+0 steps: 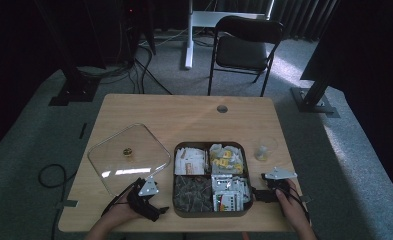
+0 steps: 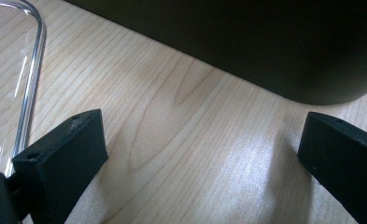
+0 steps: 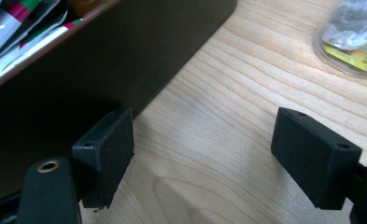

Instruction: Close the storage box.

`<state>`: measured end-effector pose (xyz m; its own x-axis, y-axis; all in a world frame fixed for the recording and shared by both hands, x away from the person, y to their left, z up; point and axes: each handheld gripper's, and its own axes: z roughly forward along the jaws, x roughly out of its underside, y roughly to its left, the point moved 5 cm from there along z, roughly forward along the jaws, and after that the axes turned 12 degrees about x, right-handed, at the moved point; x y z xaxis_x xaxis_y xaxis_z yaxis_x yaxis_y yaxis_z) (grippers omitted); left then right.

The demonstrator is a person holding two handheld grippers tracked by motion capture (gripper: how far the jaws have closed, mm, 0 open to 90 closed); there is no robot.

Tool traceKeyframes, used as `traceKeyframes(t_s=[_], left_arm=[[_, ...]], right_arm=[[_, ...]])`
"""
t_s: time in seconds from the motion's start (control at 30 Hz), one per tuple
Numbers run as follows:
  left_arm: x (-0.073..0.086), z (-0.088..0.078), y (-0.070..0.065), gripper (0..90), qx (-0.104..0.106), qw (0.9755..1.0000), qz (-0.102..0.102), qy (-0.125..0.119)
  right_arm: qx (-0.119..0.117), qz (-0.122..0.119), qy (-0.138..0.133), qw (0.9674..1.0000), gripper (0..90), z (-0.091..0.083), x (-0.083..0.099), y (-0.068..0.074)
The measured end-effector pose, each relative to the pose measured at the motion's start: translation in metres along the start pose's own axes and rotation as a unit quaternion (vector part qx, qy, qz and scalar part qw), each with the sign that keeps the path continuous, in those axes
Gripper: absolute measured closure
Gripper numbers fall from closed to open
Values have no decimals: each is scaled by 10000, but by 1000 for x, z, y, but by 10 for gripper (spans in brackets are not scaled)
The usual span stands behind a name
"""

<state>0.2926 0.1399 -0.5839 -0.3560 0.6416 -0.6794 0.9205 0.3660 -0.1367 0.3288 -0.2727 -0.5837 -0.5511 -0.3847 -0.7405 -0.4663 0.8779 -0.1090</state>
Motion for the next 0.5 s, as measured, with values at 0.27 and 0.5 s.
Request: traceKeyframes(t_s=[0.27,0.5], left_arm=[[1,-1,-2,17,39,10000,54,7],[1,-2,-3,23,17,10000,17,-1]], right_arm=[[46,-102,14,9999,206,0,0,1],[37,-107,10,9999,204,0,0,1]])
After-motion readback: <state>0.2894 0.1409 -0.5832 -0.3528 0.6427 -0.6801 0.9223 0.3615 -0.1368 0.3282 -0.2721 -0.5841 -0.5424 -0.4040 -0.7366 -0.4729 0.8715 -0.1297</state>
